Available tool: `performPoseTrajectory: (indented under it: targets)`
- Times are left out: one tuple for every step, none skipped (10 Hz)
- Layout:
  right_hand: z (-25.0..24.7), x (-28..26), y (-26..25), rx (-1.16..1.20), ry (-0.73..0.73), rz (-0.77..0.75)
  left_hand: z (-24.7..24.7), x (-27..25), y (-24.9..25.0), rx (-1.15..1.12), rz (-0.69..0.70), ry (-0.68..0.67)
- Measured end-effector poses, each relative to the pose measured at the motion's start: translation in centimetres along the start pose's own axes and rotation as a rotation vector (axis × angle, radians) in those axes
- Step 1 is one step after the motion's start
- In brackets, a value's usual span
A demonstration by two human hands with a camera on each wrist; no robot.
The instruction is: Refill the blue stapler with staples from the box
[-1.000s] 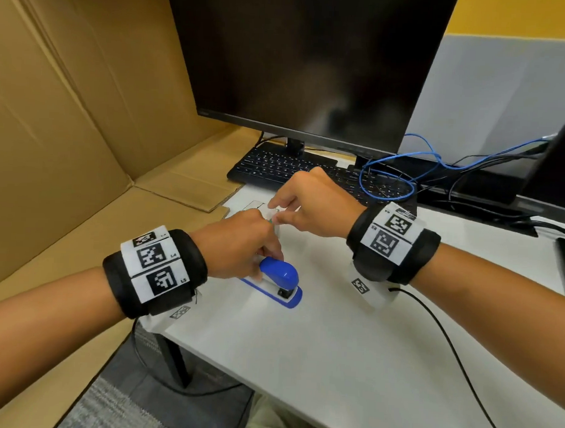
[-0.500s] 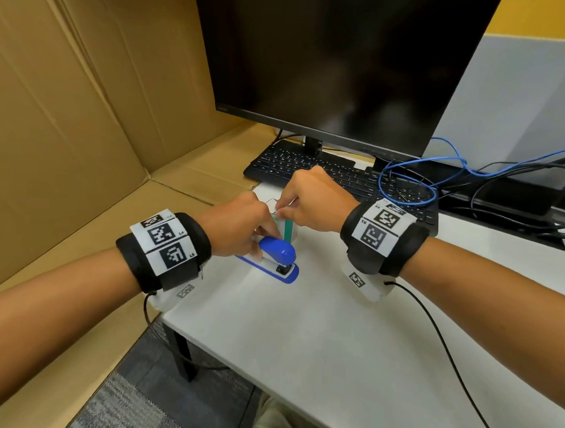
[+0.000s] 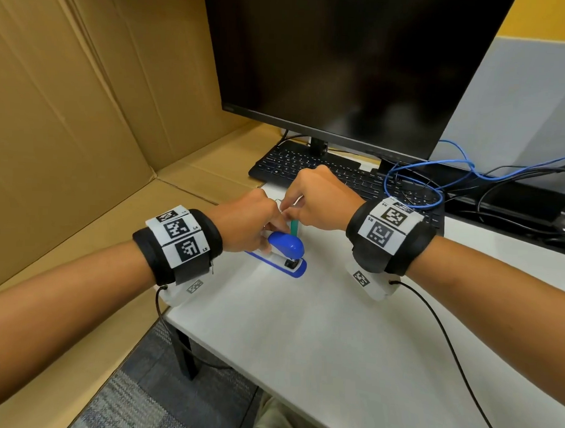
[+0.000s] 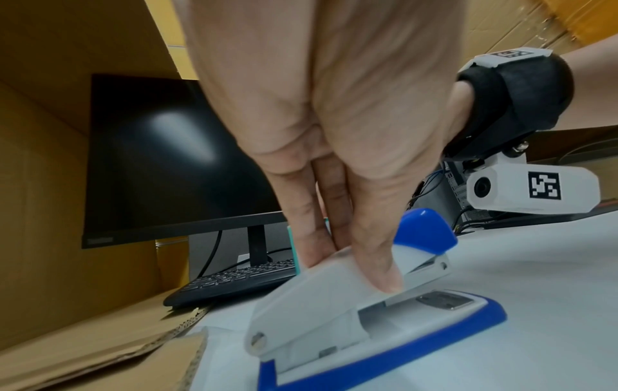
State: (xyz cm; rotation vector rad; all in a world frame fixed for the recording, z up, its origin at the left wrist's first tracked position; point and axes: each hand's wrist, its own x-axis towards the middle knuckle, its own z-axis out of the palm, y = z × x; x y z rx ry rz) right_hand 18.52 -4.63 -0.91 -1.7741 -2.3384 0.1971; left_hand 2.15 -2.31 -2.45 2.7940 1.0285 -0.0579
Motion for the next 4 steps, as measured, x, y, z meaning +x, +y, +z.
performPoseTrajectory:
  targets:
    - [-0.1, -0.2, 0.0, -0.012, -0.003, 0.001, 0.0, -0.2, 0.1, 0.012, -0.013, -0.007]
    - [-0.1, -0.4, 0.0, 0.0, 0.02, -0.003, -0.6, -0.4, 0.2, 0.012, -0.007, -0.013]
    - [-0.5, -0.7, 0.1, -0.01, 0.047, -0.001, -1.4, -0.5, 0.0, 0.004, -0.023, -0.008]
    - [-0.9, -1.2, 0.3, -0.005, 0.086, 0.009, -2.5, -0.6, 0.6, -0.015, -0.005, 0.02]
